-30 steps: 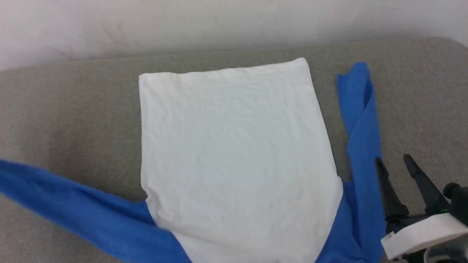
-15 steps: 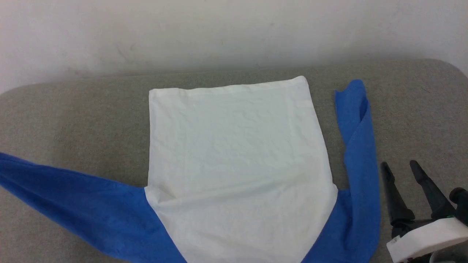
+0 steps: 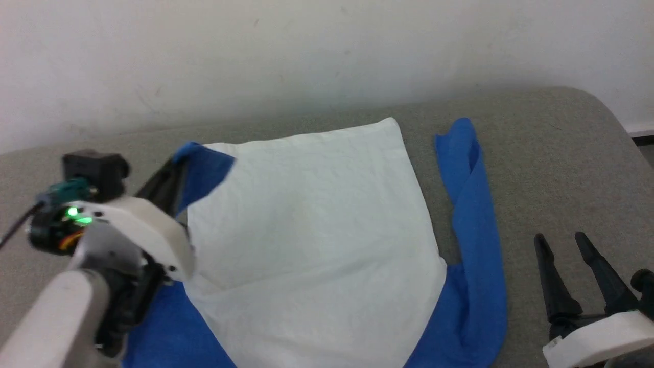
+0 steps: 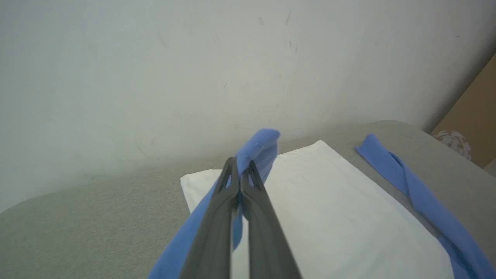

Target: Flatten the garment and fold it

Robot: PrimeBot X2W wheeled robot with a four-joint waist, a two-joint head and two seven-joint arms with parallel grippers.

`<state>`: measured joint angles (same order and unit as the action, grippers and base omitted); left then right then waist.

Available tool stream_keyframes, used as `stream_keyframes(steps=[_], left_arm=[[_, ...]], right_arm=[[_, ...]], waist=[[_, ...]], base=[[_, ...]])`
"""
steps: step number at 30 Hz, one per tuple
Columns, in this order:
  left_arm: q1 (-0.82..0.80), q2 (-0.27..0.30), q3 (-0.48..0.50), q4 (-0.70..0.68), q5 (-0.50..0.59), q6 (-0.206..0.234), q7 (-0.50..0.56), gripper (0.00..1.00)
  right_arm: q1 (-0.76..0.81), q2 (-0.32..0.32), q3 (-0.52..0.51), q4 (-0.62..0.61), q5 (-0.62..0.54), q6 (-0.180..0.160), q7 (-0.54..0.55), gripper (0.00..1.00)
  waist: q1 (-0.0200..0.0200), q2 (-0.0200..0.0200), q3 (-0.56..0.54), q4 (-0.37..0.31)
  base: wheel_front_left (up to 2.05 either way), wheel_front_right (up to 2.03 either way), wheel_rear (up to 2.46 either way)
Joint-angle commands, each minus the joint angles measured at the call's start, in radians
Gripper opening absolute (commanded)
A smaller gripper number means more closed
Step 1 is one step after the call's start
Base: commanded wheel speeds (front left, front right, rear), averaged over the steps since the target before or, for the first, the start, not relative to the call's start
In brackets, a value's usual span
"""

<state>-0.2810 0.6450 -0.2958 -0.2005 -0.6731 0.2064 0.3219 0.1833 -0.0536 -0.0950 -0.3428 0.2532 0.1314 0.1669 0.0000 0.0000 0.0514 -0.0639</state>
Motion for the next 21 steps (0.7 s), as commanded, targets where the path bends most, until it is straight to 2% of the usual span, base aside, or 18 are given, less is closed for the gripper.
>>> stream_keyframes(steps=[1, 6, 12, 17, 21], left_arm=[[-0.036, -0.047, -0.058, -0.023, 0.026, 0.002, 0.011, 0.00], [-0.101, -0.196, -0.270, -0.028, 0.090, -0.042, 0.044, 0.00], [-0.115, -0.365, -0.498, 0.123, 0.125, -0.124, 0.062, 0.00], [-0.104, -0.422, -0.604, 0.288, 0.151, -0.174, 0.056, 0.00], [-0.099, -0.453, -0.644, 0.380, 0.158, -0.206, 0.029, 0.00]], right_arm=[[0.010, 0.003, -0.001, -0.005, 0.007, -0.001, 0.004, 1.00], [0.005, 0.003, -0.005, -0.009, 0.014, -0.001, 0.003, 1.00], [-0.013, 0.003, -0.001, -0.008, 0.020, -0.001, 0.001, 1.00], [-0.021, 0.003, 0.003, -0.003, 0.021, -0.001, -0.001, 1.00], [-0.027, 0.003, -0.001, -0.001, 0.021, -0.001, -0.003, 1.00]], waist=[[0.0000, 0.0000, 0.001, -0.016], [0.0000, 0.0000, 0.018, -0.040], [0.0000, 0.0000, 0.058, -0.075], [0.0000, 0.0000, 0.091, -0.088], [0.0000, 0.0000, 0.107, -0.082]], base=[[0.00, 0.00, 0.00], [0.00, 0.00, 0.00], [0.00, 0.00, 0.00], [0.00, 0.00, 0.00], [0.00, 0.00, 0.00]])
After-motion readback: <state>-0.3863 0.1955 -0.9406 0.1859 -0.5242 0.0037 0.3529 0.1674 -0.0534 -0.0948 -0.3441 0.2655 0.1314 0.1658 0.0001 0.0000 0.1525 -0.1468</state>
